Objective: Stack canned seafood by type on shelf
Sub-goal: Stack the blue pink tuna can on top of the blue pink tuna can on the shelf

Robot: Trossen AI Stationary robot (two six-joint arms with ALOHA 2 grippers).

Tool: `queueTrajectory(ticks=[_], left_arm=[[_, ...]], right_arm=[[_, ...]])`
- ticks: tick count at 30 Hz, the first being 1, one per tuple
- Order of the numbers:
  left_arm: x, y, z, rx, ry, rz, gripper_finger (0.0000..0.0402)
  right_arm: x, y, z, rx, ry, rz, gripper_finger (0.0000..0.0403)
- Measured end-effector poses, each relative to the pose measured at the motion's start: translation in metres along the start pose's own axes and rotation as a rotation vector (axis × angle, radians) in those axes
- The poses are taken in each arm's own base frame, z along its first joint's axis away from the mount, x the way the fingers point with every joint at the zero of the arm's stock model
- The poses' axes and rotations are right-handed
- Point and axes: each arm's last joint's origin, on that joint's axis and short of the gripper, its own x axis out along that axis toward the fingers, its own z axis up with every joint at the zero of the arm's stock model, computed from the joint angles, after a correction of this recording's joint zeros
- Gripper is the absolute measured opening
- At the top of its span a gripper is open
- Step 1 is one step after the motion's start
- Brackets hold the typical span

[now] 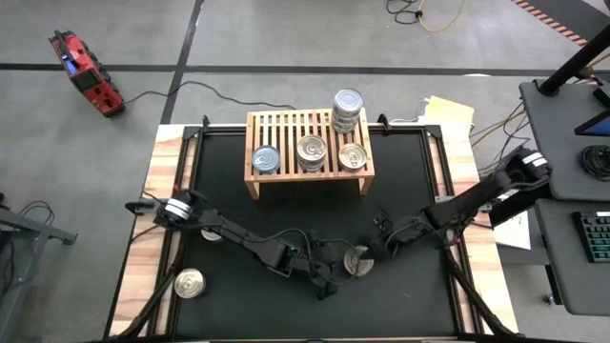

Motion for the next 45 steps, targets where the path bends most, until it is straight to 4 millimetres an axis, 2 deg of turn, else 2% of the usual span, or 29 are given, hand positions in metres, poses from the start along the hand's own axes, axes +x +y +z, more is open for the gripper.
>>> queueTrajectory(ticks=[5,12,20,26,30,39,45], left_arm=[[-0.023,0.004,0.017,0.049,-0.032,-0.016,0.0000],[-0.060,0.017,0.033,0.079,-0.093,-0.043,0.0000],[-0.118,0.038,0.054,0.050,-0.214,-0.097,0.0000],[-0.144,0.049,0.065,0.027,-0.286,-0.061,0.0000],[-0.148,0.051,0.068,0.054,-0.300,-0.039,0.0000],[-0.148,0.053,0.066,0.064,-0.299,0.007,0.0000],[-0.148,0.055,0.065,0.069,-0.305,0.074,0.0000]], right_arm=[[-0.020,0.016,0.007,0.007,-0.053,0.107,0.0185],[-0.050,0.037,0.029,0.023,-0.192,0.210,0.0185],[-0.085,0.085,0.072,-0.096,-0.270,0.195,0.0185],[-0.112,0.108,0.110,-0.143,-0.332,0.224,0.0185],[-0.127,0.106,0.131,-0.118,-0.373,0.246,0.0185],[-0.158,0.081,0.166,0.104,-0.497,0.248,0.0185],[-0.165,0.063,0.184,0.238,-0.530,0.221,0.0185]])
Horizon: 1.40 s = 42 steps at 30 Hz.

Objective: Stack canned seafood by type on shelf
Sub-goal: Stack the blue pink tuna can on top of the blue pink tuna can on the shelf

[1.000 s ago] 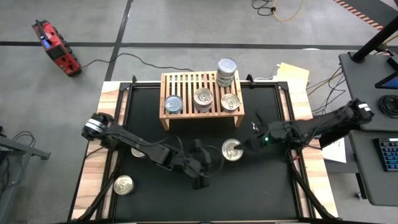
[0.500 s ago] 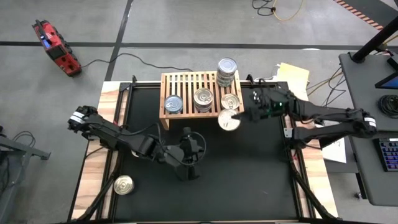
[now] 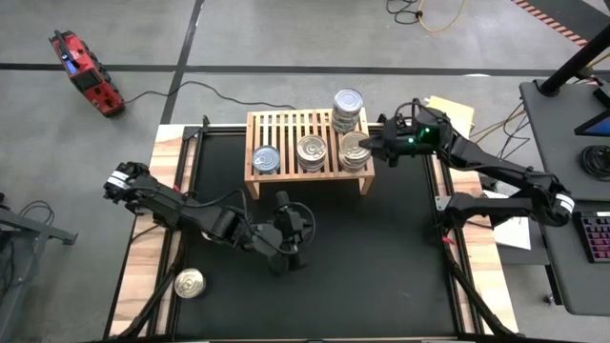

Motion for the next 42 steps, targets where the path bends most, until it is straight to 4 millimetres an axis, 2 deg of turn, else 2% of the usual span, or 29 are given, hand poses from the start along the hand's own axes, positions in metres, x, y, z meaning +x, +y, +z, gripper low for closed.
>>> queueTrajectory(ticks=[8,24,42], left_arm=[[0.000,0.001,-0.001,0.038,0.011,0.009,0.0000],[0.000,0.002,-0.003,0.055,0.027,0.026,0.0000],[0.000,0.002,-0.003,0.055,0.027,0.028,0.0000]], right_arm=[[0.015,-0.013,0.008,0.040,0.024,-0.061,0.0185],[0.016,-0.016,0.008,0.028,0.013,-0.092,0.0186],[0.016,-0.017,0.008,0.037,0.006,-0.099,0.0280]])
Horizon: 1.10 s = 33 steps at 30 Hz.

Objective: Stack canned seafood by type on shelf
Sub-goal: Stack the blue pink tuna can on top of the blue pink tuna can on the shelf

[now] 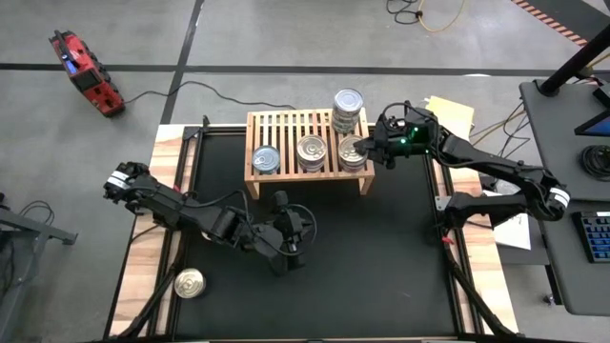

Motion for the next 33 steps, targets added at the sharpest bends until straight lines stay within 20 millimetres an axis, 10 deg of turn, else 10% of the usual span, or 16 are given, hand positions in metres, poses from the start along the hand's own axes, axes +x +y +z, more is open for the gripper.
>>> queueTrajectory(ticks=[13,33], left_arm=[[0.000,0.000,0.000,-0.002,0.000,0.001,0.0000],[0.000,0.000,0.000,0.000,0.000,0.001,0.0000]], right_arm=[[-0.003,0.002,-0.001,-0.016,-0.003,0.014,0.0344],[-0.016,0.023,-0.002,-0.081,-0.002,-0.116,0.0330]])
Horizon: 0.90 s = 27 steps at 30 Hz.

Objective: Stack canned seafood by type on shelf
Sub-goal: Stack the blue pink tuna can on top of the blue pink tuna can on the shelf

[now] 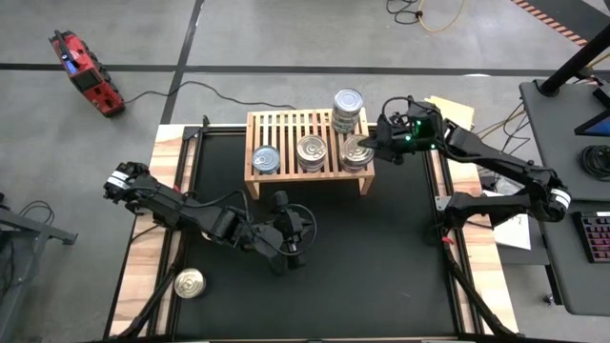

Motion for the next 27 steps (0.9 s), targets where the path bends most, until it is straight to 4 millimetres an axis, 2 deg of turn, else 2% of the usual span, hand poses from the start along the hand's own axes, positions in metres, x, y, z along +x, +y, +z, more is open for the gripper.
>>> queueTrajectory(ticks=[8,19,27], left_arm=[[0.000,0.000,0.000,0.012,0.000,0.000,0.0000],[0.000,0.000,0.000,0.019,0.000,0.000,0.0000],[0.000,0.000,0.000,0.019,0.000,0.002,0.0000]], right_arm=[[-0.010,0.011,0.001,-0.061,-0.019,-0.054,0.0338],[-0.010,0.010,0.000,-0.064,-0.014,-0.067,0.0320],[-0.009,0.008,0.000,-0.094,-0.011,-0.084,0.0327]])
